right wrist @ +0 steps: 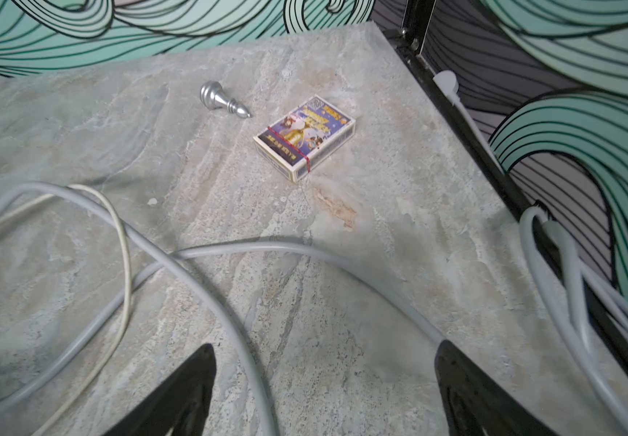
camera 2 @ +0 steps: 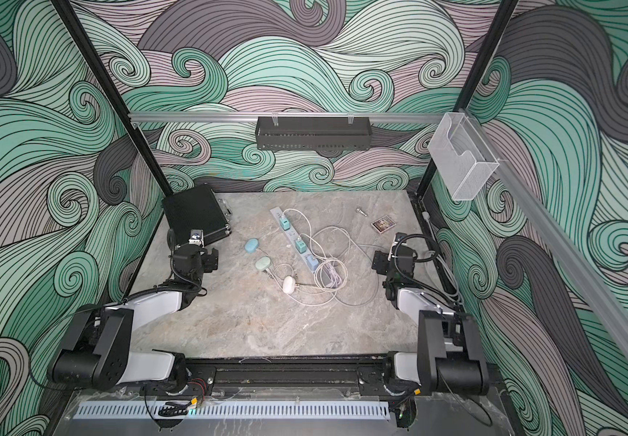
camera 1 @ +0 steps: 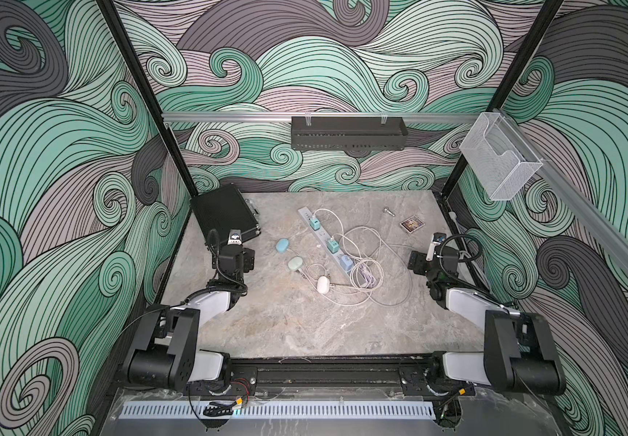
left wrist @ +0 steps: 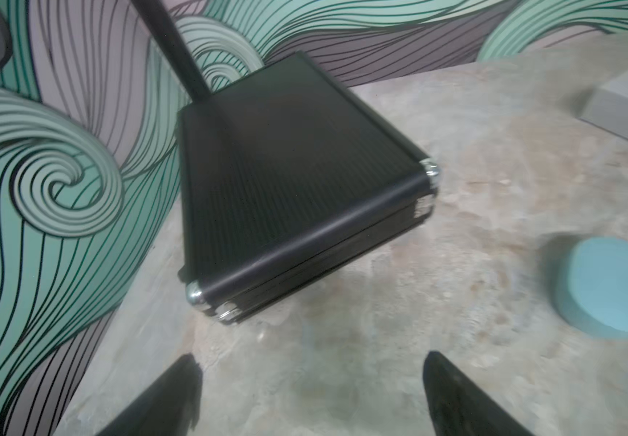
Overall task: Charge the bluetooth headset
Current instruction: Place the bluetooth headset at the center of the board, then reset both arms
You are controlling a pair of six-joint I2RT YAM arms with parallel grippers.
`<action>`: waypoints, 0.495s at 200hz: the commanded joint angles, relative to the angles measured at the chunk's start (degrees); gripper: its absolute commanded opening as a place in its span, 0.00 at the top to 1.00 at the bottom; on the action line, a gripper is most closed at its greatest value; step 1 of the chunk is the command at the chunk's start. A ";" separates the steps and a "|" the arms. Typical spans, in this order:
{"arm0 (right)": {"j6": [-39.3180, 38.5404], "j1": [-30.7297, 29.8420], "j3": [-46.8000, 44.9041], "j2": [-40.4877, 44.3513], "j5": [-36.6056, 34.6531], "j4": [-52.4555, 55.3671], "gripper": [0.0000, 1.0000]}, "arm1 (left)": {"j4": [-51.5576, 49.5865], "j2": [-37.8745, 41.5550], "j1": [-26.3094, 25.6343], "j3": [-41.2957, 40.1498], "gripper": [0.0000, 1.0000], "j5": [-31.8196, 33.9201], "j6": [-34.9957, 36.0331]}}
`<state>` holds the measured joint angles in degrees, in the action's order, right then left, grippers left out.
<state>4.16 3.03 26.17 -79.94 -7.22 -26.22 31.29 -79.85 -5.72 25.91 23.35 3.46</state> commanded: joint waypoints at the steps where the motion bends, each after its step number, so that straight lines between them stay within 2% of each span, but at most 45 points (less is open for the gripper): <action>1: 1.20 0.33 -0.45 -3.59 2.80 -13.79 0.10 | 13.83 -5.72 1.86 -2.19 0.08 -0.81 -3.37; 11: 0.69 0.25 0.41 -3.92 3.78 -12.67 0.10 | 15.31 -6.27 2.30 -2.35 0.08 -2.04 -3.19; 26: -0.15 -0.10 0.66 -4.35 4.85 -12.82 0.10 | 6.10 -4.58 3.24 0.61 0.07 -5.07 -4.75; 47: -2.77 -2.28 -1.02 -4.79 3.96 -15.96 0.09 | 8.90 -6.03 4.92 -0.57 0.07 -7.37 -6.04; 53: -3.50 -3.04 -1.98 -5.73 3.27 -18.41 0.08 | 13.86 -7.80 5.10 -1.90 0.06 -7.03 -5.24; 57: -3.93 -3.37 -2.96 -6.81 2.94 -20.95 0.01 | 17.13 -9.05 5.06 -2.66 0.06 -6.76 -4.71; 64: -4.06 -3.74 -5.12 -9.02 1.84 -27.53 0.00 | 20.05 -9.94 5.09 -3.31 0.06 -6.95 -4.52; 69: -3.86 -3.83 -5.94 -9.82 0.91 -30.93 0.00 | 19.72 -9.85 5.10 -3.27 0.06 -6.94 -4.52; 75: -3.27 -3.66 -5.94 -8.98 0.34 -29.82 0.00 | 17.29 -9.11 5.10 -2.61 0.06 -6.84 -4.80; 86: -3.01 -3.48 -5.65 -8.06 0.21 -27.51 0.00 | 7.70 -7.04 5.37 0.28 0.06 -6.28 -7.46; 99: -3.06 -3.55 -5.96 -9.21 0.13 -29.91 0.00 | 12.31 -8.62 6.32 -0.63 0.05 -6.42 -7.39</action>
<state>1.45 -0.64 20.49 -88.60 -4.97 -48.47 42.13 -88.31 -0.62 23.97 17.39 -1.04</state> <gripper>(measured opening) 0.995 0.944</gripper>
